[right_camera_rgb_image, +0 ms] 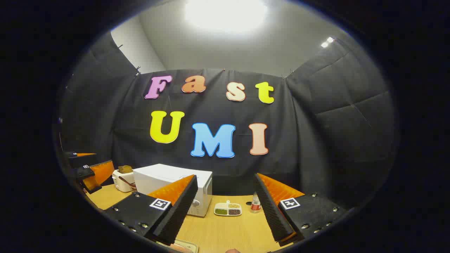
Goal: Open the microwave oven with the left hand, put the food in, and close the microwave oven.
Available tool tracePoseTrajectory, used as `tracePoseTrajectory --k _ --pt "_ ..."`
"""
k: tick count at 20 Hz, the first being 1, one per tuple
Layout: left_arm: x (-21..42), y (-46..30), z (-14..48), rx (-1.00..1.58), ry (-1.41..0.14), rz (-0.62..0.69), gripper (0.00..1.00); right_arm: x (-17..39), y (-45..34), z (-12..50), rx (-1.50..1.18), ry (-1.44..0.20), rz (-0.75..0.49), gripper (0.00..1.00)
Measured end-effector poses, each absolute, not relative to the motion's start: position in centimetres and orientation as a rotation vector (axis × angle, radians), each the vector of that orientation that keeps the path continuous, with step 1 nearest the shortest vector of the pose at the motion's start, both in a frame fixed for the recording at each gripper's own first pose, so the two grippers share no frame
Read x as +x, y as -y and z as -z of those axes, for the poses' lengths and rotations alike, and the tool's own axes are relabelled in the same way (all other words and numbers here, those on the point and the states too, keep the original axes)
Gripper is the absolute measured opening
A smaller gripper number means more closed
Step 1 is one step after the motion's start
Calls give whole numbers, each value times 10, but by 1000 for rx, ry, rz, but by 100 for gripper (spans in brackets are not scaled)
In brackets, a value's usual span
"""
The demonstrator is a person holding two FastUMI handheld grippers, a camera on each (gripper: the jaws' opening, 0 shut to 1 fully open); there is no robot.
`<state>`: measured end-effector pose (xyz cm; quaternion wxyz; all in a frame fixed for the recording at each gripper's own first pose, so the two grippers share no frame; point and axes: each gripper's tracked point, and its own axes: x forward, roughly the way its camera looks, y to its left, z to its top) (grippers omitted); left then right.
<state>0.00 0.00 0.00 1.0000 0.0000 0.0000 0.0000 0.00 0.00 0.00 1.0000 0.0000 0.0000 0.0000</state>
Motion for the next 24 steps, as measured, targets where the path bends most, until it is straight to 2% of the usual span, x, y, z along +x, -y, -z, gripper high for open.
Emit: tracePoseTrajectory --k 7,15,19,24 --pt "-6 4 0 6 -8 -10 96 -5 13 2 3 -2 9 97" --pt "-6 28 7 10 -24 -23 97 -15 21 10 18 -12 -43 97" --pt "13 48 10 13 -5 -29 97 -16 30 11 45 -7 -75 97" --pt "68 67 30 22 -20 5 96 -14 46 13 36 -18 -50 97"
